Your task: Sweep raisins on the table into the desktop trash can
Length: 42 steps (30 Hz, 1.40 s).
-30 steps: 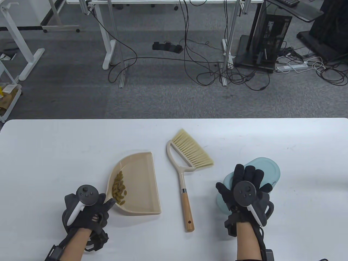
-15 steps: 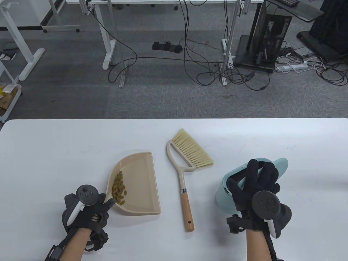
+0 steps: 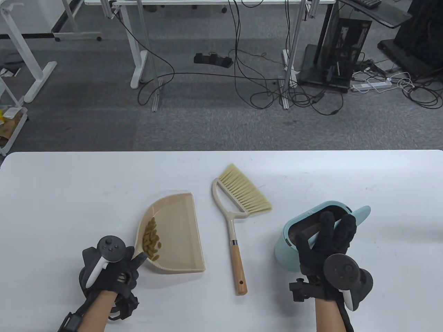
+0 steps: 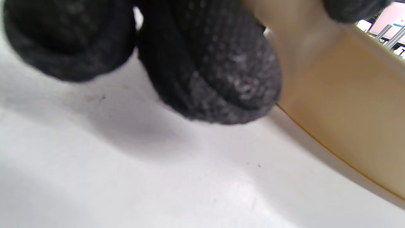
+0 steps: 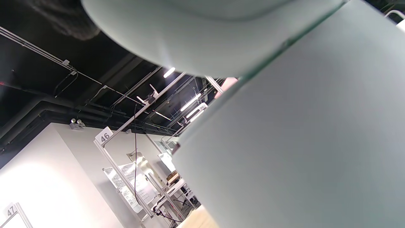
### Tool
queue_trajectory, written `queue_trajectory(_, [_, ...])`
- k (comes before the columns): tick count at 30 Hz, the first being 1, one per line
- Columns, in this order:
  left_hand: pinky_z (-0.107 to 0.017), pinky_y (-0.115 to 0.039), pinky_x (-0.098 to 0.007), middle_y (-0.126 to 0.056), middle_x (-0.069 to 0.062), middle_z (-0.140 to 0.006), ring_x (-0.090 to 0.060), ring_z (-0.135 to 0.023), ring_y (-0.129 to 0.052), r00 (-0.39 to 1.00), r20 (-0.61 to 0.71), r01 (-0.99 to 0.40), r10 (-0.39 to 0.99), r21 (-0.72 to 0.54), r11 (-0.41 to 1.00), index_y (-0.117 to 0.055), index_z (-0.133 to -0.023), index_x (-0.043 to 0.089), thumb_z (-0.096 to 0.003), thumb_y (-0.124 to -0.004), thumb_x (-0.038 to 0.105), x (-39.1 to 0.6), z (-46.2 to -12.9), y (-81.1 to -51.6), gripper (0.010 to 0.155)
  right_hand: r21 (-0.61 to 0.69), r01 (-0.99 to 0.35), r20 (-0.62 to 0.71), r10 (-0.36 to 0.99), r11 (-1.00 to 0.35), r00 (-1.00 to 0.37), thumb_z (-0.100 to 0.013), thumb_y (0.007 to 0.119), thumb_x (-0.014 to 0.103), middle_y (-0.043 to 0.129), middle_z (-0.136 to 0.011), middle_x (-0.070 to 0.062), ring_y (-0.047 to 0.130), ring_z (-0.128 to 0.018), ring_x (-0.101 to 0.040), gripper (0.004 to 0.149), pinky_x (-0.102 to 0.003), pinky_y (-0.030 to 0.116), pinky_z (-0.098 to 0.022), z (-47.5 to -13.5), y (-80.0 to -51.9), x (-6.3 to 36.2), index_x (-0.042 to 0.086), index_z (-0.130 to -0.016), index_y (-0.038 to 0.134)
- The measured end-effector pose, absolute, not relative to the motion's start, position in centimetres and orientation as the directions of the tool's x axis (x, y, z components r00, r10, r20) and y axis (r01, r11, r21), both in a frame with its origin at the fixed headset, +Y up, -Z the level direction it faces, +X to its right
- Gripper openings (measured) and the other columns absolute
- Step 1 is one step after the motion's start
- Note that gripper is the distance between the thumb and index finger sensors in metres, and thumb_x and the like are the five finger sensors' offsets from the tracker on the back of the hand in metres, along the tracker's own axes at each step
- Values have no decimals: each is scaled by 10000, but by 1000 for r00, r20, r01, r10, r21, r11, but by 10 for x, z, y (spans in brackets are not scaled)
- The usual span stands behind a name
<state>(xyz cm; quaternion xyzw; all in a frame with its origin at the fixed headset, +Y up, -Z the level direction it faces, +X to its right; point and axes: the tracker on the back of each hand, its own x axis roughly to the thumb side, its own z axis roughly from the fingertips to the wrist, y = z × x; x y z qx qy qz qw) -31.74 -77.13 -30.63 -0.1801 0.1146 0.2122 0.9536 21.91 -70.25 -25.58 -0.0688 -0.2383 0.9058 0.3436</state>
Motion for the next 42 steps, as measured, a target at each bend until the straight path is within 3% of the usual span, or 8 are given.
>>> queue_trajectory(7, [-225,-900,-331,-967,0,-605,-51,-237,-1044,840,-263,-534,474,-252,807,-618,-1015,189,-477,-625,636,-322,-307,-773,700,-474,-598,46,660,-647,-750,-535,595,712,-163,-1099,-100,-16,-1003,-523,844,-723,232,-683,-254,-704,220,350,-1114,98])
queue_trajectory(13, [-260,-897,-345,-941,-37,-690,-65,-294,-1045,721,-223,-692,656,-185,698,-491,-1050,139,-511,-675,560,-302,-310,-750,708,-473,-608,53,669,-637,-742,-537,590,714,-175,-1094,-93,-24,-1001,-519,845,-721,239,-687,-254,-705,220,358,-1111,81])
queue_trajectory(16, [-288,-890,-360,-914,-70,-735,-84,-340,-1041,633,-167,-773,756,-187,606,-477,-1060,138,-528,-682,520,-274,-320,-728,686,-468,-621,59,679,-628,-731,-538,590,712,-189,-1090,-84,-42,-998,-513,846,-718,230,-690,-255,-705,219,364,-1110,73])
queue_trajectory(22, [-367,-864,-382,-839,-110,-826,-108,-445,-1012,548,-30,-791,836,-345,506,-395,-1090,128,-569,-657,463,-187,-352,-671,672,-466,-622,59,679,-629,-731,-539,589,712,-188,-1088,-86,-36,-998,-517,846,-719,234,-688,-254,-705,220,362,-1109,72])
queue_trajectory(30, [-366,-864,-386,-836,-113,-827,-111,-444,-1013,670,211,-677,711,-219,703,-407,-1086,138,-561,-671,455,-72,-358,-622,668,-461,-630,62,686,-625,-725,-540,588,711,-195,-1085,-82,-40,-996,-517,848,-720,233,-687,-254,-706,221,365,-1107,61])
queue_trajectory(36, [-367,-864,-390,-838,-111,-828,-115,-443,-1013,783,383,-505,490,-69,860,-429,-1081,146,-559,-687,447,-29,-348,-603,656,-458,-637,66,691,-620,-720,-541,589,709,-197,-1083,-79,-41,-995,-517,848,-720,232,-686,-253,-706,221,368,-1106,57])
queue_trajectory(39, [-363,-871,-381,-848,-90,-827,-100,-435,-1017,833,492,-341,253,97,935,-452,-1076,152,-554,-692,455,-14,-338,-594,650,-458,-638,67,692,-619,-719,-541,588,711,-199,-1082,-78,-40,-995,-517,847,-719,232,-687,-253,-706,221,370,-1105,58])
queue_trajectory(42, [-360,-871,-383,-849,-91,-827,-101,-432,-1016,822,531,-321,205,134,938,-462,-1076,159,-554,-698,451,-6,-330,-590,643,-459,-640,68,693,-617,-717,-542,587,711,-200,-1082,-78,-43,-995,-517,845,-719,230,-688,-253,-706,221,370,-1105,58])
